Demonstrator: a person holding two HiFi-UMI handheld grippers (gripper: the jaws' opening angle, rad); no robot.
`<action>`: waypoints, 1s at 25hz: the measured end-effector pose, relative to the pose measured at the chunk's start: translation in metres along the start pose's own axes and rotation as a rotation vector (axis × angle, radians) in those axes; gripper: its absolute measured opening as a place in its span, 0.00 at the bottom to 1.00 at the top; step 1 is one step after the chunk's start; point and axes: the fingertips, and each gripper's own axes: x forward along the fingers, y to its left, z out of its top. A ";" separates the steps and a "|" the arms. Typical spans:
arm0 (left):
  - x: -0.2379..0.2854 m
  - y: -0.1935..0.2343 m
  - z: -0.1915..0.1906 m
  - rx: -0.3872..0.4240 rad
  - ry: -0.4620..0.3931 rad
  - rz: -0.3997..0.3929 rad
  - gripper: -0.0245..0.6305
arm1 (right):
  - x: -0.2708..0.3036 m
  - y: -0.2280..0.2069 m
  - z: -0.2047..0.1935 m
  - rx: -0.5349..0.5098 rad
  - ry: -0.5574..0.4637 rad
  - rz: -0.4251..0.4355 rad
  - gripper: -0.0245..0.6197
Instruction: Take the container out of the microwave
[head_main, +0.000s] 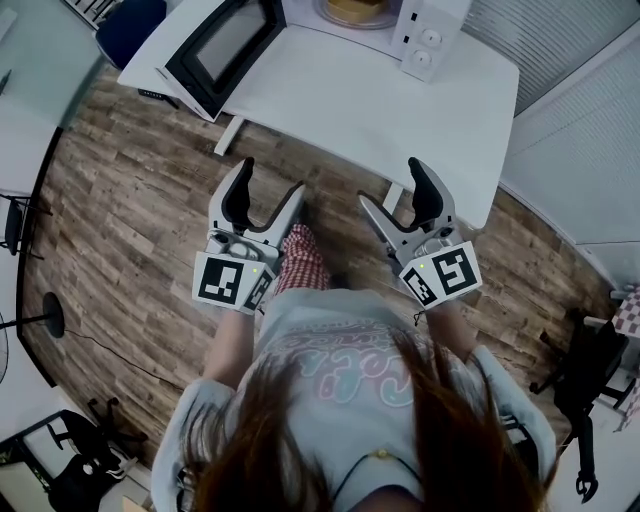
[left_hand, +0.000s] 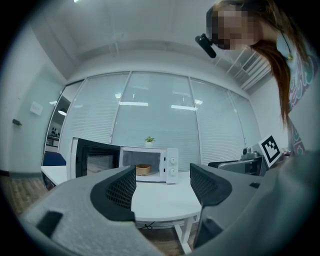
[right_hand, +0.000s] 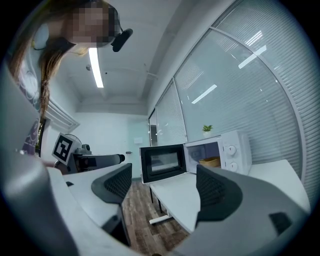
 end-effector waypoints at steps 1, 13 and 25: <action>0.004 0.003 -0.001 0.000 -0.002 -0.003 0.51 | 0.003 -0.002 -0.001 -0.002 0.000 -0.004 0.64; 0.056 0.061 -0.003 0.006 -0.005 -0.042 0.51 | 0.070 -0.033 0.000 -0.009 -0.012 -0.039 0.64; 0.107 0.103 -0.005 -0.007 -0.004 -0.082 0.51 | 0.125 -0.060 0.002 -0.013 -0.002 -0.058 0.64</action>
